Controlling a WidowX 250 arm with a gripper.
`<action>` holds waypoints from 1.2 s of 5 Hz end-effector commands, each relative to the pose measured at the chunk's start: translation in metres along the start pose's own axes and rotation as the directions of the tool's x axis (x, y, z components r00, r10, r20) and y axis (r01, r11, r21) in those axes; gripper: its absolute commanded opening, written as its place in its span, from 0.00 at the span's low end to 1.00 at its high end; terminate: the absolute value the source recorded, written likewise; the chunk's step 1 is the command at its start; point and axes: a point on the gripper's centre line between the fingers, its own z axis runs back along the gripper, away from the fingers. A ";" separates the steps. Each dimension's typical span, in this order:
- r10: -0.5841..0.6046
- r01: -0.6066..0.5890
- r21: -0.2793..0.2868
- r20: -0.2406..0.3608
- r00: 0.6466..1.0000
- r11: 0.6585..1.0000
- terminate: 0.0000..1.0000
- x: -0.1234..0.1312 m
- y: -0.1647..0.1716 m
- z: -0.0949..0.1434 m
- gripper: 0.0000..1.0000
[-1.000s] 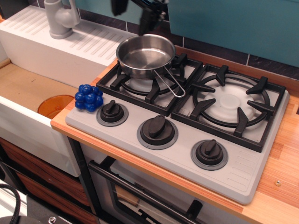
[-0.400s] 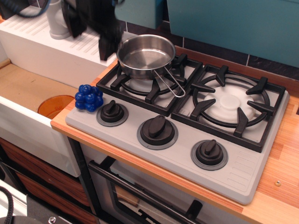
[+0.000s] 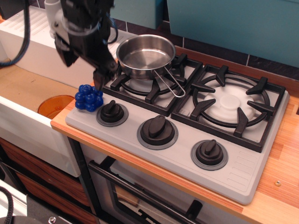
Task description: Put pan on stove and put blueberry in pan
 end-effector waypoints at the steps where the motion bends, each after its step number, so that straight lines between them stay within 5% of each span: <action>1: 0.019 -0.018 -0.024 0.037 0.999 1.000 0.00 0.005 -0.008 -0.015 1.00; 5: 0.053 -0.051 -0.072 0.021 0.998 0.996 0.00 -0.008 0.004 -0.054 1.00; 6: 0.070 -0.069 -0.081 0.006 0.998 0.994 0.00 -0.007 0.000 -0.061 0.00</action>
